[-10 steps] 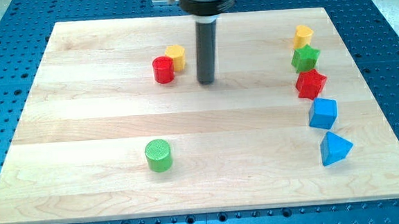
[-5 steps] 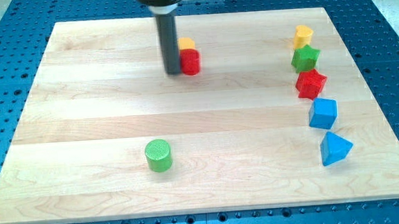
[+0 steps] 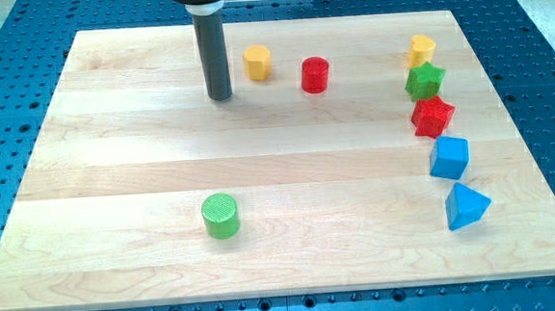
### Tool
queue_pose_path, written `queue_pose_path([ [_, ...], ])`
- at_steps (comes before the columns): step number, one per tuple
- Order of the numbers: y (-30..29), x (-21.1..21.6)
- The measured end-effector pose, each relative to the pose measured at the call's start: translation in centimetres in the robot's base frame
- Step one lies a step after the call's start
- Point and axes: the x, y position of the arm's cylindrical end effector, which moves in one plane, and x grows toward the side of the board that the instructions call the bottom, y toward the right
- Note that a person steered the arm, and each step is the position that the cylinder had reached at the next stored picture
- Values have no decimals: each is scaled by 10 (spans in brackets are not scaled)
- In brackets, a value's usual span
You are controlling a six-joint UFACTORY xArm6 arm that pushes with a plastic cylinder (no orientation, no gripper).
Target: Move the hexagon above the heart
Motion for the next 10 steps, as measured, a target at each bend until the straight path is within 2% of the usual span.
queue_pose_path([
  [1,-13,1],
  [2,-70,4],
  [5,-146,4],
  [6,-132,6],
  [7,-55,5],
  [8,21,-21],
  [9,64,-54],
  [10,62,-68],
])
